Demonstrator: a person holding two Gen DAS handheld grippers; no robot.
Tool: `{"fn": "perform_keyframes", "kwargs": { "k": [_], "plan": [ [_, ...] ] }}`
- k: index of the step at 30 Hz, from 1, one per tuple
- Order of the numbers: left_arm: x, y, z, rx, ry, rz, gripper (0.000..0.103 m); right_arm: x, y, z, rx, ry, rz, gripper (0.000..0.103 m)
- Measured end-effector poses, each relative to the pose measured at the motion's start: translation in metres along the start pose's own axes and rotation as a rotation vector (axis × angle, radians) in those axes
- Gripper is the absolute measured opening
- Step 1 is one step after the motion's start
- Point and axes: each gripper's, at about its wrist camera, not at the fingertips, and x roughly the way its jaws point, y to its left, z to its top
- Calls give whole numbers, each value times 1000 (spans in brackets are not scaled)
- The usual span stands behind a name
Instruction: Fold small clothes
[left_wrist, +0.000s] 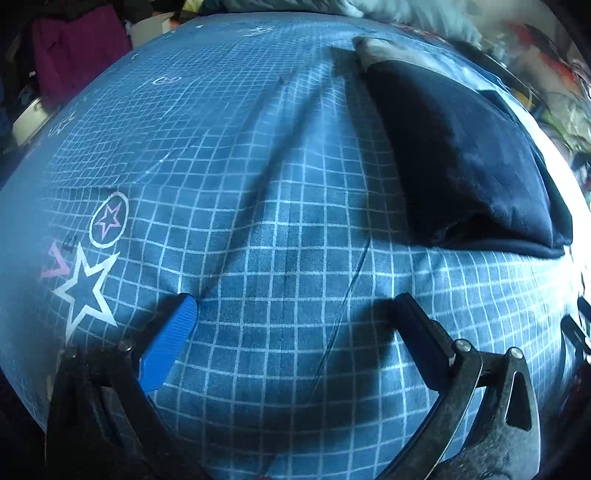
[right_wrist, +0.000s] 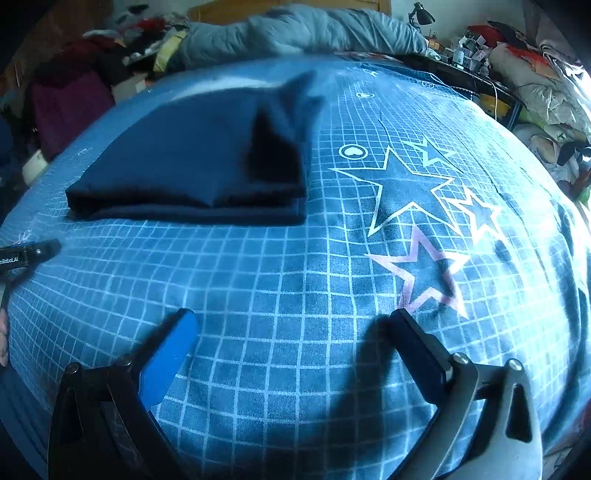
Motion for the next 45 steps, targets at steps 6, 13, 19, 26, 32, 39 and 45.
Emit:
{"fn": "perform_keyframes", "kwargs": {
  "k": [6, 13, 19, 26, 32, 39, 45],
  "plan": [
    [8, -5, 4, -52, -39, 49, 103, 1, -1, 4, 13, 23, -24, 103],
    [13, -6, 1, -50, -51, 57, 103, 6, 4, 8, 20, -9, -36, 103],
    [9, -7, 1, -58, -60, 49, 103, 2, 3, 0, 31, -32, -25, 103],
    [4, -5, 7, -58, -33, 35, 103, -3, 1, 14, 30, 60, -8, 103],
    [-67, -16, -8, 1, -169, -15, 103, -61, 15, 26, -9, -39, -15, 103],
    [-174, -21, -16, 41, -391, -27, 103, -155, 48, 41, -35, -214, 24, 103],
    [-246, -24, -8, 30, -582, 7, 103, -220, 82, 70, -85, -366, 14, 103]
  ]
}}
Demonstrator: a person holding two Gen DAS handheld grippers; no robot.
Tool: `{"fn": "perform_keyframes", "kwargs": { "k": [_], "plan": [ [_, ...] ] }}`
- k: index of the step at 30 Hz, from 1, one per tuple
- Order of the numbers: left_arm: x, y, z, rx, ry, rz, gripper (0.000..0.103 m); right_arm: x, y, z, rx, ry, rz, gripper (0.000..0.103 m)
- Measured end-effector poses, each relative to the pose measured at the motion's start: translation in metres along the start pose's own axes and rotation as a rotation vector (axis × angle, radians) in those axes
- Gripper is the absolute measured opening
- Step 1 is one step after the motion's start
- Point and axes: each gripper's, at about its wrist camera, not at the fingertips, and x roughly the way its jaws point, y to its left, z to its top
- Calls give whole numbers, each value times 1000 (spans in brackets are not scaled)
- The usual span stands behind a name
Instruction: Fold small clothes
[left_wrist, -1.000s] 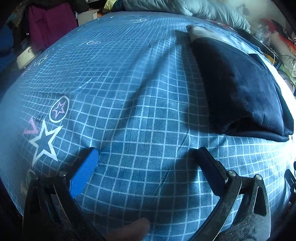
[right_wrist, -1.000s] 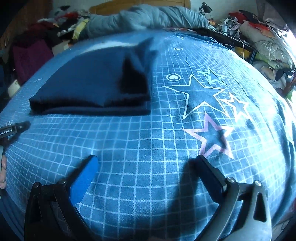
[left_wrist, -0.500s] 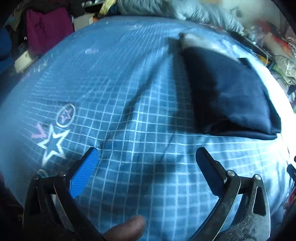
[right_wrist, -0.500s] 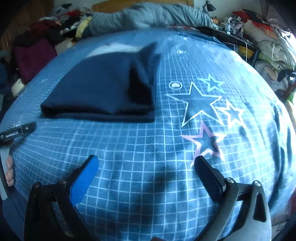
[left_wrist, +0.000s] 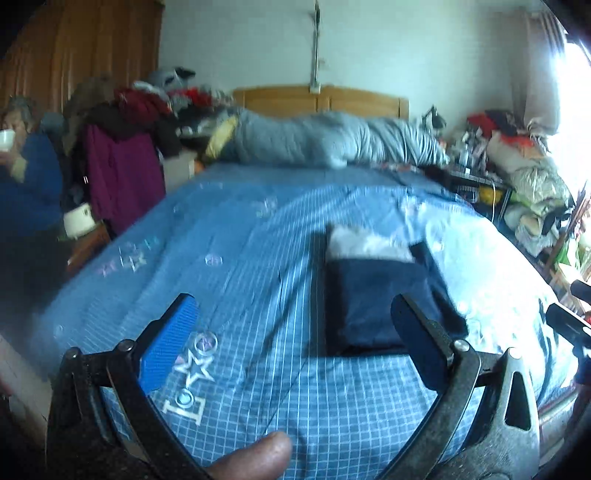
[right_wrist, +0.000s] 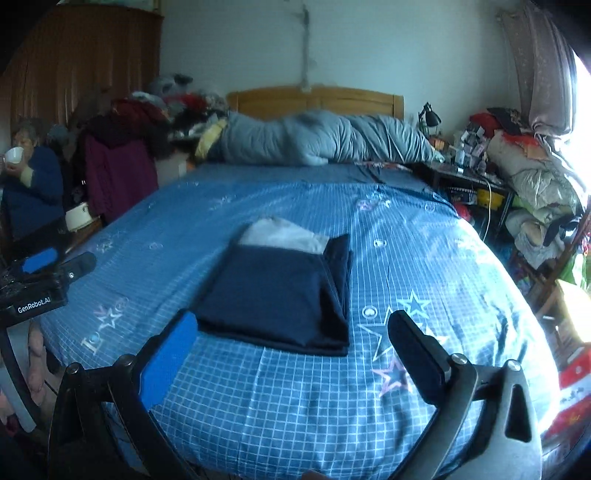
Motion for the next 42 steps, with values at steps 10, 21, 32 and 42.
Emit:
{"fn": "perform_keyframes", "kwargs": {
  "k": [10, 21, 32, 42],
  "plan": [
    [-23, 5, 21, -39, -74, -15, 103, -40, 18, 55, -14, -111, -24, 103],
    [-25, 1, 20, -63, -74, 3, 103, -38, 20, 57, -17, -84, 25, 103],
    [-21, 7, 16, -75, -44, 30, 103, -24, 19, 40, -10, -19, 35, 103],
    [-8, -6, 10, -22, 23, 49, 103, -12, 22, 47, -2, -1, -42, 103]
  ]
}}
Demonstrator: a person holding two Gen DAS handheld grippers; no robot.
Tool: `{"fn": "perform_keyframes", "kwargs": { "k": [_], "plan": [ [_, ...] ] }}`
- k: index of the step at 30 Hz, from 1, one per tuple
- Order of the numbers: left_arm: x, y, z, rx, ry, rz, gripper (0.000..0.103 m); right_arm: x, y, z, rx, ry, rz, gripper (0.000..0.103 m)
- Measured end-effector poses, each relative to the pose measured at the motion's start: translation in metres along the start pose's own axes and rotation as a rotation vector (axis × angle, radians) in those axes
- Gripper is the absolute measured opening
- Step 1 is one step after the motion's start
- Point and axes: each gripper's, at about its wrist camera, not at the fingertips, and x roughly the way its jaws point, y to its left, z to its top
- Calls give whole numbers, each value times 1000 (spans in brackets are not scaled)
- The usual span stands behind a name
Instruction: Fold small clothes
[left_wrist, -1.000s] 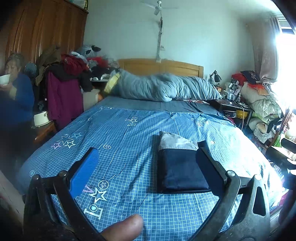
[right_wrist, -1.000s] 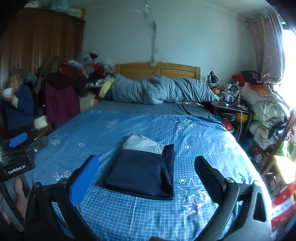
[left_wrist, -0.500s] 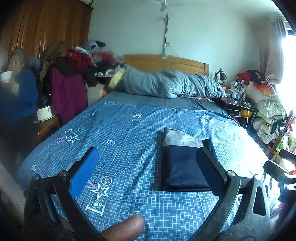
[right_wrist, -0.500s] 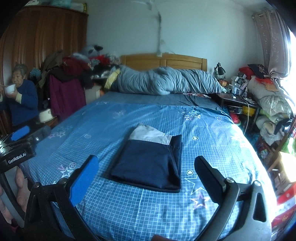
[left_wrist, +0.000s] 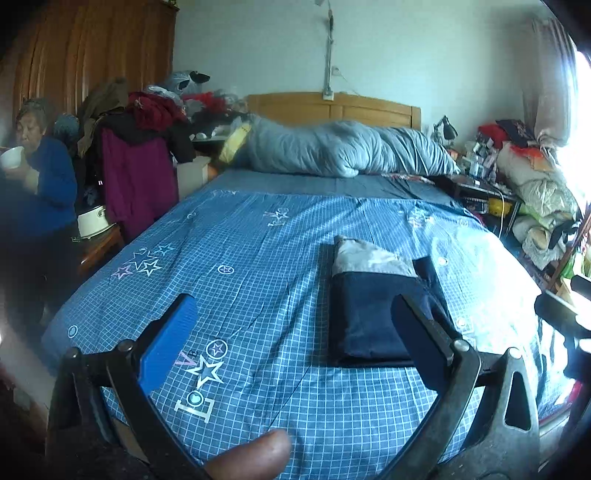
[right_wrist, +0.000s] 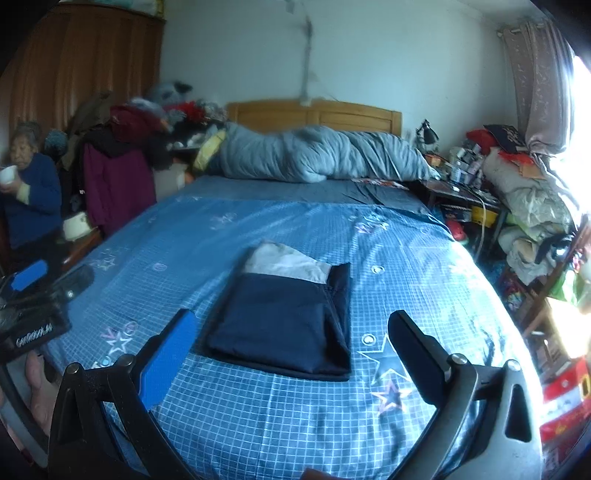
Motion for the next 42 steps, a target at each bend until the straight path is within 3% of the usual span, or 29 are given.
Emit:
{"fn": "perform_keyframes", "kwargs": {
  "k": [5, 13, 34, 42],
  "plan": [
    [3, -10, -5, 6, 42, -42, 103, 11, -6, -1, 52, 52, -40, 103],
    [2, -25, -2, 37, 65, -67, 103, 9, -9, -9, 75, 77, -6, 103],
    [11, -54, -1, 80, 105, -72, 103, 6, -30, -14, 115, 98, 28, 103],
    [21, -46, -5, 41, 141, -62, 103, 7, -33, -13, 124, 103, 30, 103]
  ]
}}
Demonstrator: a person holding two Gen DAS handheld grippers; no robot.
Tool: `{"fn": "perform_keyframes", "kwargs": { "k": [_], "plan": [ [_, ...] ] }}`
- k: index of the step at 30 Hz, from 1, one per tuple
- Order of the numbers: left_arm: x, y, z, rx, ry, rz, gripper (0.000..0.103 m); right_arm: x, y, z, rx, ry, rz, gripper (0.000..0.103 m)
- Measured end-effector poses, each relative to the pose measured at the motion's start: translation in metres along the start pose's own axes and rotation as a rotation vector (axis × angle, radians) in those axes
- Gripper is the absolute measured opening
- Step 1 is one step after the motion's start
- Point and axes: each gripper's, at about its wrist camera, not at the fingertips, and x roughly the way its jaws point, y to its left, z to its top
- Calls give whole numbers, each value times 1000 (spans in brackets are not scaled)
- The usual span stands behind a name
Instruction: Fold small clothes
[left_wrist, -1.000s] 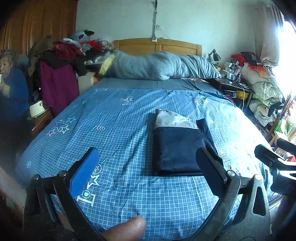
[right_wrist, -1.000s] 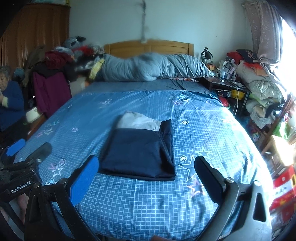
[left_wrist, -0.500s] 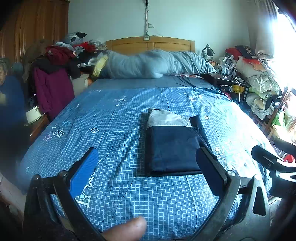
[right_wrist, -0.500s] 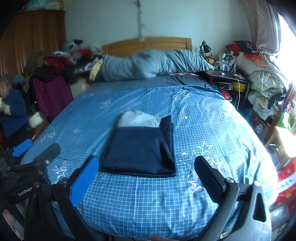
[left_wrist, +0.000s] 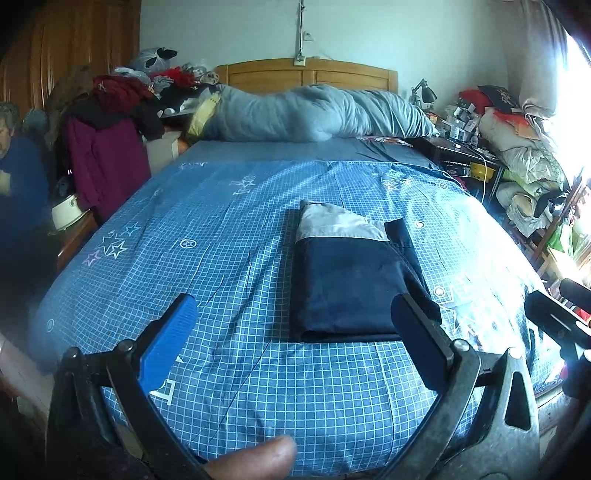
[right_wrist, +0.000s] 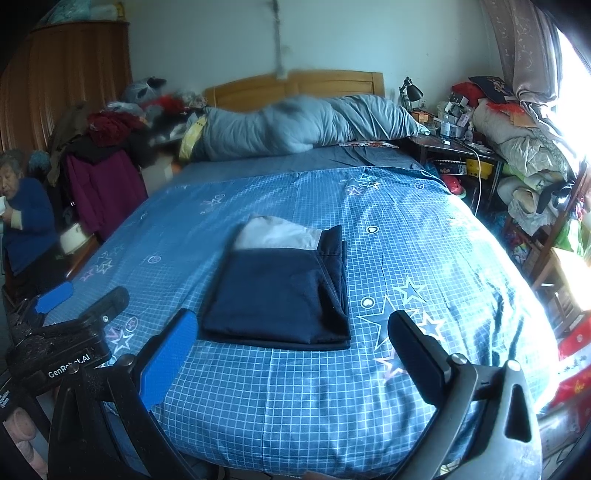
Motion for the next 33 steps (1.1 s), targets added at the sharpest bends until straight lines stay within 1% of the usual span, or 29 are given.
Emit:
{"fn": "perform_keyframes", "kwargs": {
  "k": [9, 21, 29, 33],
  "plan": [
    [-1, 0, -1, 4, -10, 14, 103, 4, -1, -4, 0, 11, 13, 103],
    [1, -7, 0, 19, -15, 11, 103, 6, -7, -4, 14, 17, 17, 103],
    [4, -11, 0, 20, -6, 2, 103, 5, -7, -5, 4, 8, 20, 103],
    [1, -11, -3, 20, -24, 2, 103, 2, -5, -6, -7, -10, 23, 103]
  ]
}}
